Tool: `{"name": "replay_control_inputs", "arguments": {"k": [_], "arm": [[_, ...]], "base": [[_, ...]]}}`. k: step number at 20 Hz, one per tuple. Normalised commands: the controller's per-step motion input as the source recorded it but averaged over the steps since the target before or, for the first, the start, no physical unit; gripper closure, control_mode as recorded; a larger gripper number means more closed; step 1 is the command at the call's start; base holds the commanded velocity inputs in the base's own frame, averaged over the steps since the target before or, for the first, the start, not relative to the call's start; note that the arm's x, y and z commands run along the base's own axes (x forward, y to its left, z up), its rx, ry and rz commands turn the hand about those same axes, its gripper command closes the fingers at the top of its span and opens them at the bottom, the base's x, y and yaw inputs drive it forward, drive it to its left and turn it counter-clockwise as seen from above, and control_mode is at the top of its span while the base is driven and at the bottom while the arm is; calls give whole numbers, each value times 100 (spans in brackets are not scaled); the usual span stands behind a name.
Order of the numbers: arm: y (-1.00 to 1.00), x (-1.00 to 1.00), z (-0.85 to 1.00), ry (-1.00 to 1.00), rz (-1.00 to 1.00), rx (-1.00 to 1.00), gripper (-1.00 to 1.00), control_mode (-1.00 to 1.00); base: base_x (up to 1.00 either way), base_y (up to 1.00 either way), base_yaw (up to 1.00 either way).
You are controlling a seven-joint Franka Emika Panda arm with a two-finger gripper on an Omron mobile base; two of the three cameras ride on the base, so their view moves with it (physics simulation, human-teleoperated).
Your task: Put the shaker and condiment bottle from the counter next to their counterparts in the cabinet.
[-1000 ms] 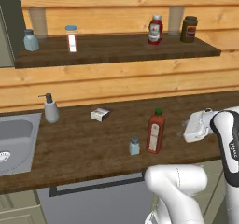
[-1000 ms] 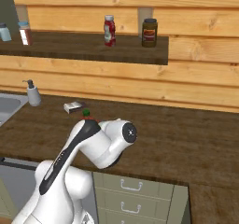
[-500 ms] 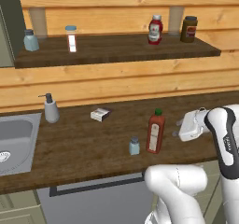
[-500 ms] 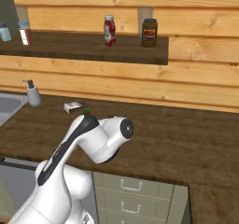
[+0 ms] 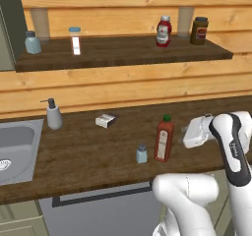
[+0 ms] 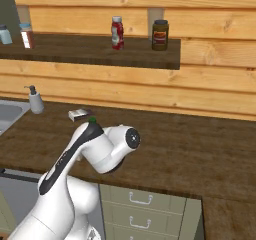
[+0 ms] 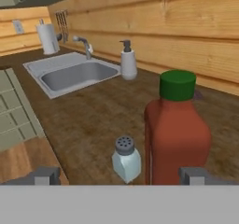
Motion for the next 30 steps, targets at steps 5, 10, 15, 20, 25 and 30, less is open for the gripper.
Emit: {"name": "replay_control_inputs", "arguments": {"k": [5,10,15,20,25,30], "arm": [[15,31,-2,0,0,2,-100,-100],[2,28,-1,0,0,1,-100,-100],[0,35,-6,0,0,2,-100,-100],[0,39,-23,0,0,0,-100,-100],[4,24,-47,3,0,0,-100,-100],[25,17,-66,14,1,4,100,-100]], "base": [[0,0,0],[0,0,0],[0,0,0],[0,0,0],[0,0,0],[0,0,0]]}}
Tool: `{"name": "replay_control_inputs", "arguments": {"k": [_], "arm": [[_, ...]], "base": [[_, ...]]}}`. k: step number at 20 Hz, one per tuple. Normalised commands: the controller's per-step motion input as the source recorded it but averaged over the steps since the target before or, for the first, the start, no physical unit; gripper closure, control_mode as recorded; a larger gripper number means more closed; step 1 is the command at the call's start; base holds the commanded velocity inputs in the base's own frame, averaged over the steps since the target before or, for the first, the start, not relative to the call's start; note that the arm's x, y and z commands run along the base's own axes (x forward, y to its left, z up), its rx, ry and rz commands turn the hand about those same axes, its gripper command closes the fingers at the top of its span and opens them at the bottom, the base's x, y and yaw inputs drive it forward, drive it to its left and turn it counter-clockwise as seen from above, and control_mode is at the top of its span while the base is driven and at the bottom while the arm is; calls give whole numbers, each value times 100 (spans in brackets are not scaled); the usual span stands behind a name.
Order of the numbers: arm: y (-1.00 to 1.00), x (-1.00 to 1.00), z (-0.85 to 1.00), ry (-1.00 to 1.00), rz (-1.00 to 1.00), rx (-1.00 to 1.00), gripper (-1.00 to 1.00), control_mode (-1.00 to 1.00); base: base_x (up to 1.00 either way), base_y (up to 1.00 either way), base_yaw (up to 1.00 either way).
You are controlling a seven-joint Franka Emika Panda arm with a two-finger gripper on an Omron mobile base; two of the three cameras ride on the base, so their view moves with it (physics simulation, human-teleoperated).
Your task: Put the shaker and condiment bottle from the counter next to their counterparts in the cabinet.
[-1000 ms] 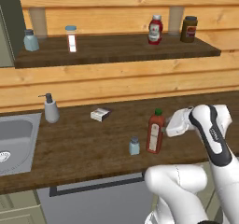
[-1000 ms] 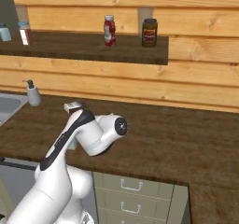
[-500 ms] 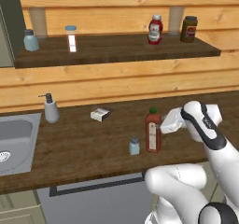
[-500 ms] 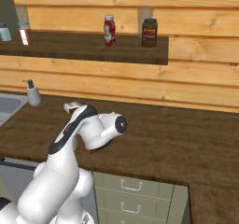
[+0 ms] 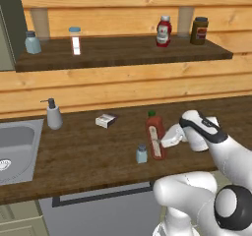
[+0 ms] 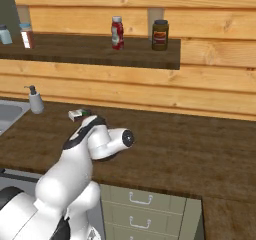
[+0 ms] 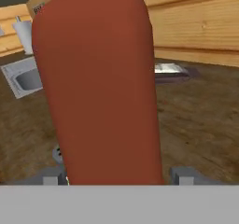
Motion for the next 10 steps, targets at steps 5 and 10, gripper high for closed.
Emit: {"name": "replay_control_inputs", "arguments": {"k": [5,10], "arm": [[-11,4,42,1,0,25,100,-100],[-19,-4,94,-7,0,22,100,-100]], "base": [[0,0,0],[0,0,0]]}}
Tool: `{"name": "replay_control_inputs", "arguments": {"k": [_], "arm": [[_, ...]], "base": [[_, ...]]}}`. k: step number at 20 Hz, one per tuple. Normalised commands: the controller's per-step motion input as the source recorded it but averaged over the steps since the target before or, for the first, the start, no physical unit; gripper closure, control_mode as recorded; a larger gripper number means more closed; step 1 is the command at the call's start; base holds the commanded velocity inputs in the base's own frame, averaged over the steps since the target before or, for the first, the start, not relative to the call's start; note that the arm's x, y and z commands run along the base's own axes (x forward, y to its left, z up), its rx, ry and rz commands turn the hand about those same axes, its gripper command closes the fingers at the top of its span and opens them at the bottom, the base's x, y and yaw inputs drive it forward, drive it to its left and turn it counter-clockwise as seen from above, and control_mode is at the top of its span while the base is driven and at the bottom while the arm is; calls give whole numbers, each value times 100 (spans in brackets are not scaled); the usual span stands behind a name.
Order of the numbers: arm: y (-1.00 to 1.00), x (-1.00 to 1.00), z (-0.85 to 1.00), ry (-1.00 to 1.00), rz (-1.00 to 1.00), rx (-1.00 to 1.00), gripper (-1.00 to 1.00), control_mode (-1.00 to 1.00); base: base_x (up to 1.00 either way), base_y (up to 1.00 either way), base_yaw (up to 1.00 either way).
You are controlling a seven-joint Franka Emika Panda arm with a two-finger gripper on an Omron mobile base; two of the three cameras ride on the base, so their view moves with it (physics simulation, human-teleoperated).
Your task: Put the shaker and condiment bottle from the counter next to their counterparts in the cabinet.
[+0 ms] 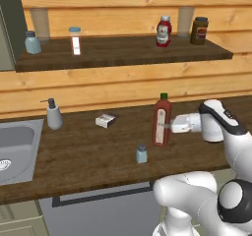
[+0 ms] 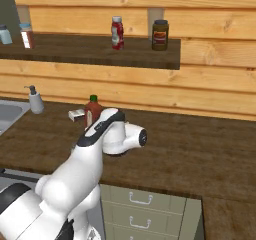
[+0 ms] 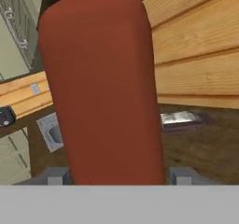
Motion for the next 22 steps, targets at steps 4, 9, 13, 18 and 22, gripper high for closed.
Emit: {"name": "replay_control_inputs", "arguments": {"k": [4,9,13,18,22], "arm": [[0,-2,79,-10,-1,3,100,-100],[0,-11,82,-20,-3,0,100,-100],[0,-22,100,-26,-7,-3,100,-100],[0,-23,100,-31,-2,-8,100,-100],[0,-4,96,-28,-1,-13,100,-100]], "base": [[0,0,0],[0,0,0],[0,0,0],[0,0,0],[0,0,0]]}}
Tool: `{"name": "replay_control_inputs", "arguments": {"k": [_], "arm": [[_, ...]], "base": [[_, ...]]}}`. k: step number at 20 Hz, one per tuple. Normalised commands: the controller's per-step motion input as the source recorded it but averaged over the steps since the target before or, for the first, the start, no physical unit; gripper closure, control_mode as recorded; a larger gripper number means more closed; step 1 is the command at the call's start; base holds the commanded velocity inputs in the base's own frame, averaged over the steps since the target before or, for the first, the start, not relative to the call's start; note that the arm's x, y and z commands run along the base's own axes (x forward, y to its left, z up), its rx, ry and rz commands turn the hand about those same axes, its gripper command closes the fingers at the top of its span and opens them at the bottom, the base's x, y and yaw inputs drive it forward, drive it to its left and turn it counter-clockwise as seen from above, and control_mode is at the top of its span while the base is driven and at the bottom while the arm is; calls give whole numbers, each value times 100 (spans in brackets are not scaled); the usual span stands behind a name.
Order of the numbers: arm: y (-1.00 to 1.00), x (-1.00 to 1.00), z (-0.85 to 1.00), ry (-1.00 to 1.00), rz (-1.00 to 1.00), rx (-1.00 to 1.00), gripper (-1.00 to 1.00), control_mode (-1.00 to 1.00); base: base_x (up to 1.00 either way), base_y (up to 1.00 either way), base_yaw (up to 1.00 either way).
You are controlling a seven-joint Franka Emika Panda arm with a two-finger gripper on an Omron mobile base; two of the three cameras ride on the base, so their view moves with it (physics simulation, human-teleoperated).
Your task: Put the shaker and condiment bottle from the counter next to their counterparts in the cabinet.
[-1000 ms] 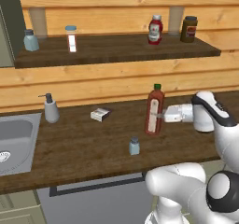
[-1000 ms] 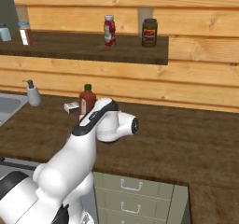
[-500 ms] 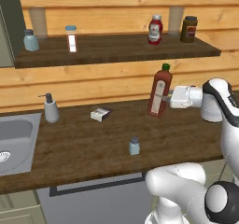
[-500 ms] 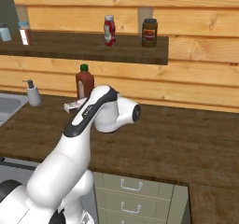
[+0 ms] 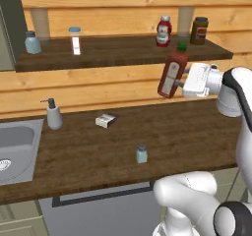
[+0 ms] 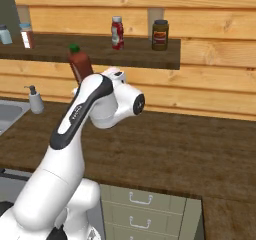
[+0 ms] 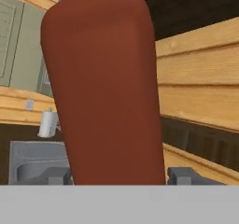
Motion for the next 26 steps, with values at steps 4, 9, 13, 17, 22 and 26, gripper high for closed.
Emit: {"name": "replay_control_inputs", "arguments": {"k": [4,9,13,17,22,26], "arm": [[0,0,100,-30,-2,-14,100,-100],[0,8,67,-10,-1,-6,100,-100],[0,34,51,20,-10,11,100,-100],[1,54,80,31,-13,7,100,-100],[6,40,57,16,-6,0,100,-100],[0,27,4,19,-8,0,100,-100]], "base": [[0,0,0],[0,0,0],[0,0,0],[0,0,0],[0,0,0],[0,0,0]]}}
